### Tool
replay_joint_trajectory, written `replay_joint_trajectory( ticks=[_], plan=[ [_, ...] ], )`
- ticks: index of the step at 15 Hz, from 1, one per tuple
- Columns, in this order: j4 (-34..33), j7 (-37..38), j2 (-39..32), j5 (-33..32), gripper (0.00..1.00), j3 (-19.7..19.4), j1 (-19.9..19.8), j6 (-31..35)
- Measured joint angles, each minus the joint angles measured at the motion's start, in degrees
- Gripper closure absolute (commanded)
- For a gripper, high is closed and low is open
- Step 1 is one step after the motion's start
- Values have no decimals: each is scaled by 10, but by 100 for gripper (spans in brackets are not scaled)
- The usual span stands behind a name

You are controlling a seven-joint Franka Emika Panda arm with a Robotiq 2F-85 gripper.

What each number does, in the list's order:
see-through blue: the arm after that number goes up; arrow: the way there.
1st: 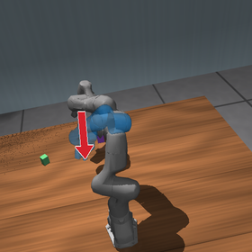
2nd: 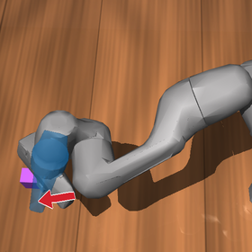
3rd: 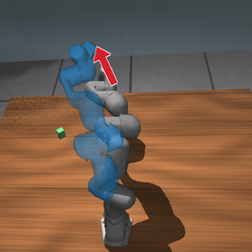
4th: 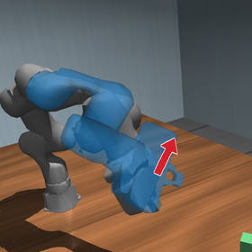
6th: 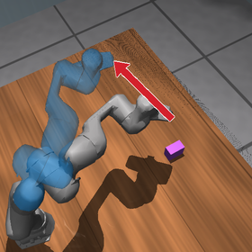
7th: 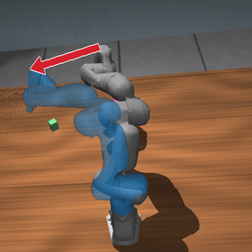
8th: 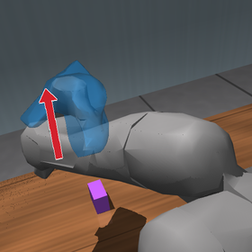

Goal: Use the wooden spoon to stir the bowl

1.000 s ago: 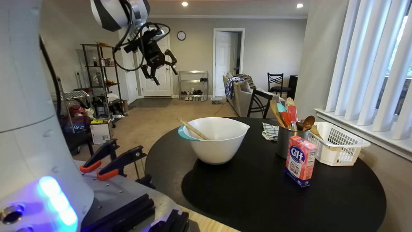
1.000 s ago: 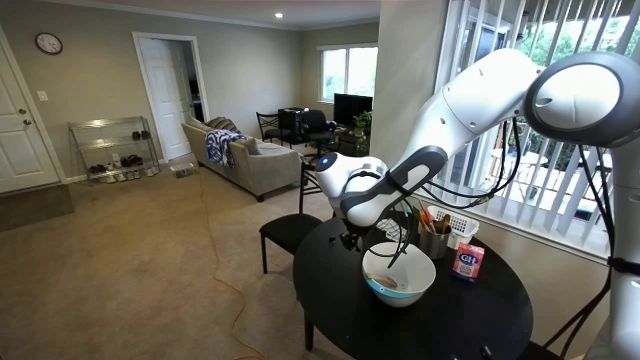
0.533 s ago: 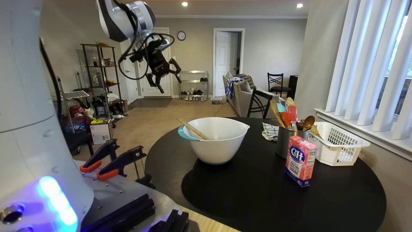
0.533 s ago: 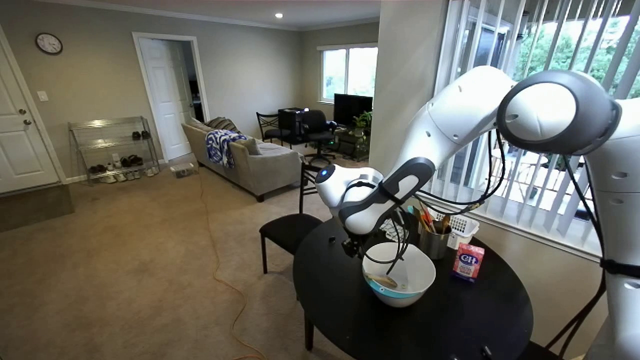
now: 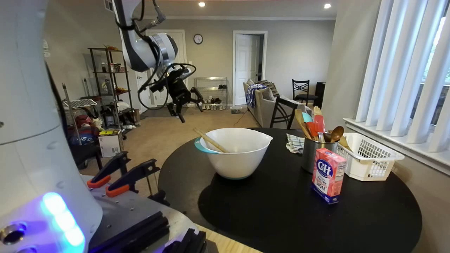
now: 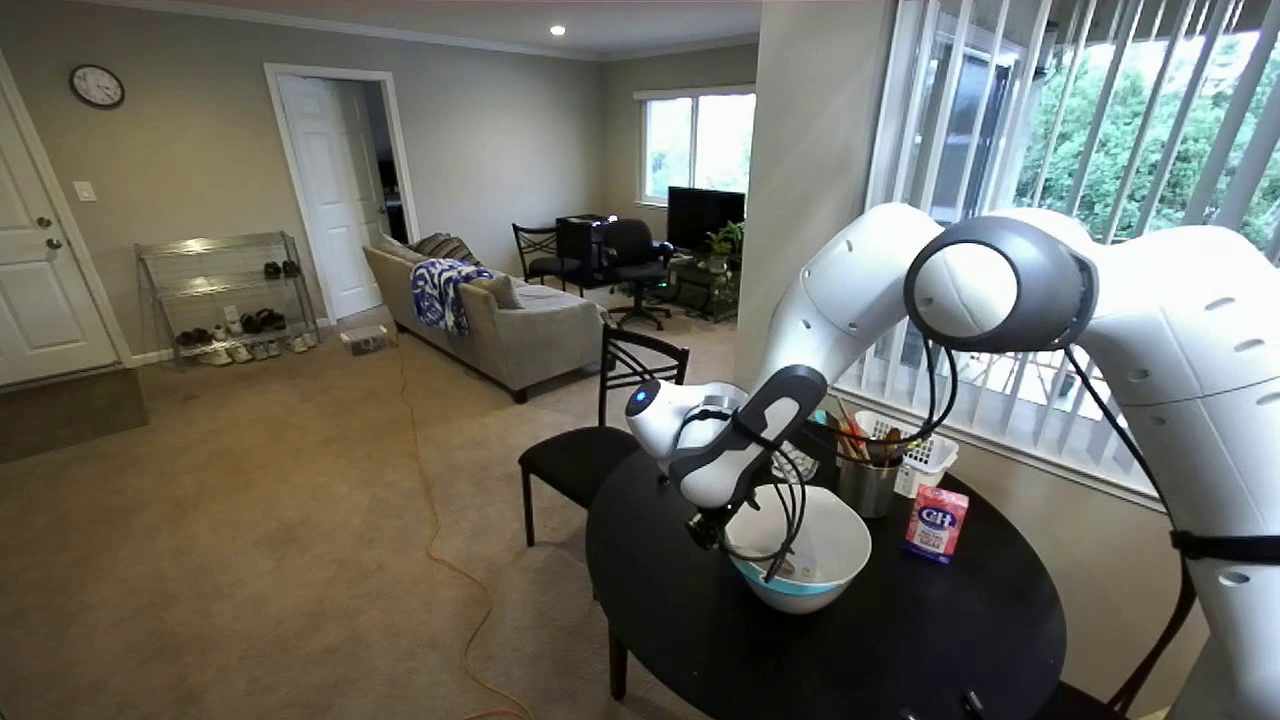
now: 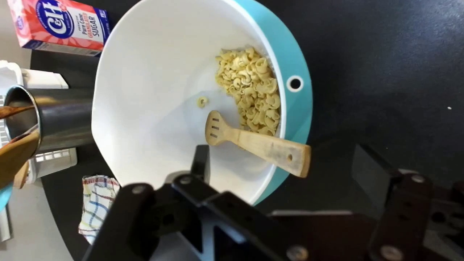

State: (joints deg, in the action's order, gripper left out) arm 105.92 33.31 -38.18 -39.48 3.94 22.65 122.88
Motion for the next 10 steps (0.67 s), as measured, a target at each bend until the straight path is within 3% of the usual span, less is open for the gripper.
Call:
replay_joint_trajectory(
  ticks=[10],
  plan=[
    [-91,6,-107,0,0,-33,25,0]
  ],
)
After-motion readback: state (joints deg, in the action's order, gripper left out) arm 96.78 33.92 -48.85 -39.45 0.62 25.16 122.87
